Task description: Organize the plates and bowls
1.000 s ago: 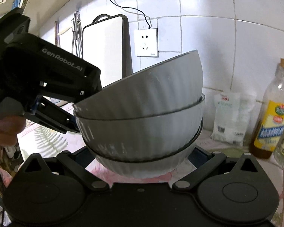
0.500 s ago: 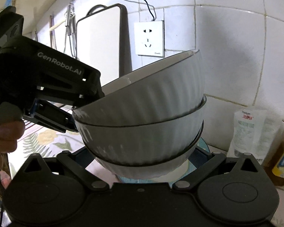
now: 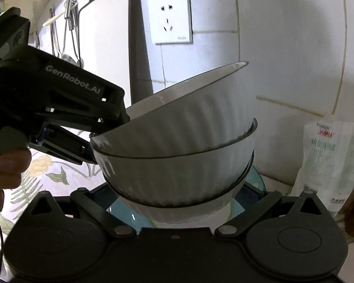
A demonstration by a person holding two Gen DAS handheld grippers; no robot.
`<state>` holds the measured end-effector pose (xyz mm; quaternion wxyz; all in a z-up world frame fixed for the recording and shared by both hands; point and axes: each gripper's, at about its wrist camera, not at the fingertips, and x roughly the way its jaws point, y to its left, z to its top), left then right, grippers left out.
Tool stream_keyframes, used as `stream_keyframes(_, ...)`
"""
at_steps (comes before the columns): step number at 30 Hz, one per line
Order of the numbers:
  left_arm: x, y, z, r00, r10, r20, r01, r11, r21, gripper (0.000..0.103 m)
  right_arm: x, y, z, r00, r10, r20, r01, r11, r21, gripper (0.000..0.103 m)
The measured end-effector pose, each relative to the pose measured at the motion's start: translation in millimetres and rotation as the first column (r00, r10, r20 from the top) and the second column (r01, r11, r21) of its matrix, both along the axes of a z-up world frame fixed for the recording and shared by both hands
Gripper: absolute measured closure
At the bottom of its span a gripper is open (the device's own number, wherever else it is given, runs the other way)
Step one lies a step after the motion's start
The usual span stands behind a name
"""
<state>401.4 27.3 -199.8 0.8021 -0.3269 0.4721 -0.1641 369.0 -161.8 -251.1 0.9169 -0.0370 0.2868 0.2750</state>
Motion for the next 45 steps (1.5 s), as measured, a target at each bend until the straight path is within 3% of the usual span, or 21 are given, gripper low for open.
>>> stream_keyframes(13,10.7,1.7,-33.3,0.999,-0.012,-0.041,0.013,1.000,0.020,0.065,18.6,6.3,-27.8,0.996,-0.009,-0.089,0.008,1.000,-0.008,0.000)
stream_keyframes(21,9.8,2.0,-42.0,0.999,-0.010,-0.036,0.010,1.000,0.012,0.065,19.8,11.6,-35.0,0.995,-0.029,-0.091,0.028,1.000,-0.014,0.000)
stream_keyframes(24,9.0,5.5,-43.5,0.997,0.002,-0.071,-0.002,1.000,-0.003,0.060,20.6,14.0,-37.1,0.995,-0.027,-0.091,0.024,0.999,-0.029,0.000)
stream_keyframes(28,3.2,1.8,-21.8,1.000,0.014,-0.025,-0.012,0.996,0.088,0.049,18.6,9.7,-31.4,0.986,-0.059,-0.155,0.062,0.998,0.012,0.001)
stream_keyframes(32,-8.0,1.3,6.8,0.999,0.015,0.037,-0.021,0.984,0.179,0.041,-4.7,6.6,-17.9,0.993,-0.088,-0.084,0.087,0.996,-0.008,0.001)
stream_keyframes(42,-58.6,13.9,77.1,0.997,-0.008,0.070,-0.010,0.966,0.259,0.032,-70.1,-14.7,30.2,0.991,-0.127,-0.047,0.128,0.992,0.016,0.001)
stream_keyframes(45,-83.4,23.1,105.5,0.996,0.007,0.090,-0.027,0.974,0.225,0.030,-89.0,-21.9,45.0,0.986,-0.160,-0.053,0.161,0.987,0.019,0.001)
